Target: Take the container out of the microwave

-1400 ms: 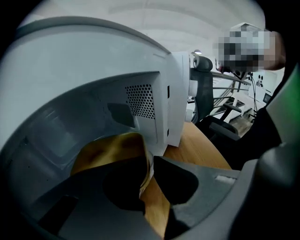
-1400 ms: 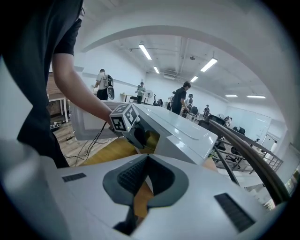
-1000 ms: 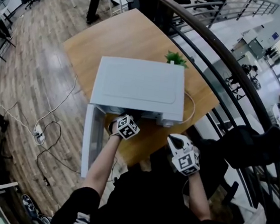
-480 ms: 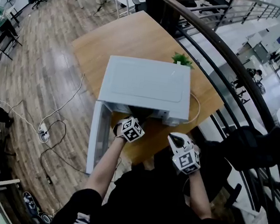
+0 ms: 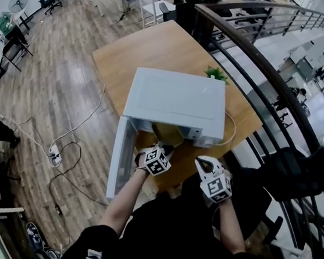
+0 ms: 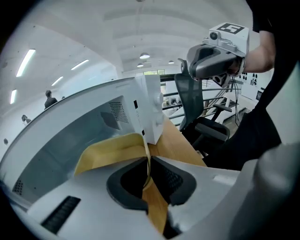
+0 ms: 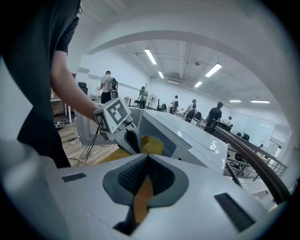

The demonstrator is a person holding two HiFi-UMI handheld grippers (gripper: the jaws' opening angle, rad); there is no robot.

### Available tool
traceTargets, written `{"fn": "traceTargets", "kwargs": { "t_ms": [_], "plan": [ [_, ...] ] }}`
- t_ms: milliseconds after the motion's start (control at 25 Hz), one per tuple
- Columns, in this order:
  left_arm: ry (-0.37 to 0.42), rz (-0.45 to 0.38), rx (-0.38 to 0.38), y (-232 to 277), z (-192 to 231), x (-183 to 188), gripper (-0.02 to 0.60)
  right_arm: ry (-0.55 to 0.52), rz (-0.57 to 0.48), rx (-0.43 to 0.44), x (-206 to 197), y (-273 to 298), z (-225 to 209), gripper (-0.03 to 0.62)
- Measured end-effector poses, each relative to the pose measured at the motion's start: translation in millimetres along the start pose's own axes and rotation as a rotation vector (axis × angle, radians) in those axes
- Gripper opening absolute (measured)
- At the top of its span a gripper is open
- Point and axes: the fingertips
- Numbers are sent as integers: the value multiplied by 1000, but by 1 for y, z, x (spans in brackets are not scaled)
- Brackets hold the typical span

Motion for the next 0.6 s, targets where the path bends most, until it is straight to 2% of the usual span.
{"fn": "traceTargets", "kwargs": {
  "t_ms": [200,600],
  "plan": [
    [44,-11,-19,-13,-18,-1,25,4,1,-7,2,-1,13,-2],
    [90,-64,0,-47,-42,7,25,14,-8,-36,-2,-11,49,-2]
  ]
}}
Point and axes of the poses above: the fingertips, and each gripper's own axes: y forward along the fingers, z to its left, x out of its top, and after that the axes turned 12 degrees about y, right-handed
